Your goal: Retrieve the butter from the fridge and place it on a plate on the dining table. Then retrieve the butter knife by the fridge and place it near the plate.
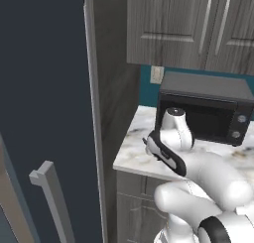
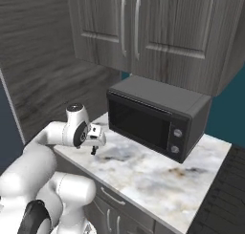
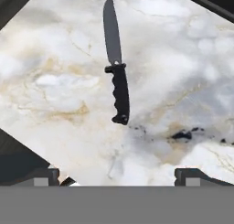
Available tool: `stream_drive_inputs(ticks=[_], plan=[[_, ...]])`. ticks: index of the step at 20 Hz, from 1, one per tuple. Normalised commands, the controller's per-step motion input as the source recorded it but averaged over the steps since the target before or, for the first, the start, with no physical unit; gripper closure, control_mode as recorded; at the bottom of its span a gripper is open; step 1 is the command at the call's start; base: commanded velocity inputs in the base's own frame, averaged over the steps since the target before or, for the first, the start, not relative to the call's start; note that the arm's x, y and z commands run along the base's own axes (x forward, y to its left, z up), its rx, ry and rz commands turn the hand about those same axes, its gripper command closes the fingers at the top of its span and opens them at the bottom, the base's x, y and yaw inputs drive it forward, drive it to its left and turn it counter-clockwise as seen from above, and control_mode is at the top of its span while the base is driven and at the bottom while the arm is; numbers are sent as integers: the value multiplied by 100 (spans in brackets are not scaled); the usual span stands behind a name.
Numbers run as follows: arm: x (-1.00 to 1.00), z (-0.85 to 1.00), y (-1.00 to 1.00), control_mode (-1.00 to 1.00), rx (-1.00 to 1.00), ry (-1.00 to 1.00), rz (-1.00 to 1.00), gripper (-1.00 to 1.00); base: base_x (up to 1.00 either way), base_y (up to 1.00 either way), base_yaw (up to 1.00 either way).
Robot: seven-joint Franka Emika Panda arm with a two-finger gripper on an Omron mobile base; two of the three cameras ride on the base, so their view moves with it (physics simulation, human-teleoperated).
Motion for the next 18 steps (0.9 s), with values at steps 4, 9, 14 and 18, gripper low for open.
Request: stream_drive_inputs(ticks=[4,9,14,18], plan=[[54,-30,0,-100,0,0,13,-100,0,0,0],[65,-26,1,-100,0,5,6,-100,0,0,0],[18,-37,6,-100,-1,-1,0,-100,0,0,0],[19,-34,8,-100,0,0,0,-100,0,0,0]])
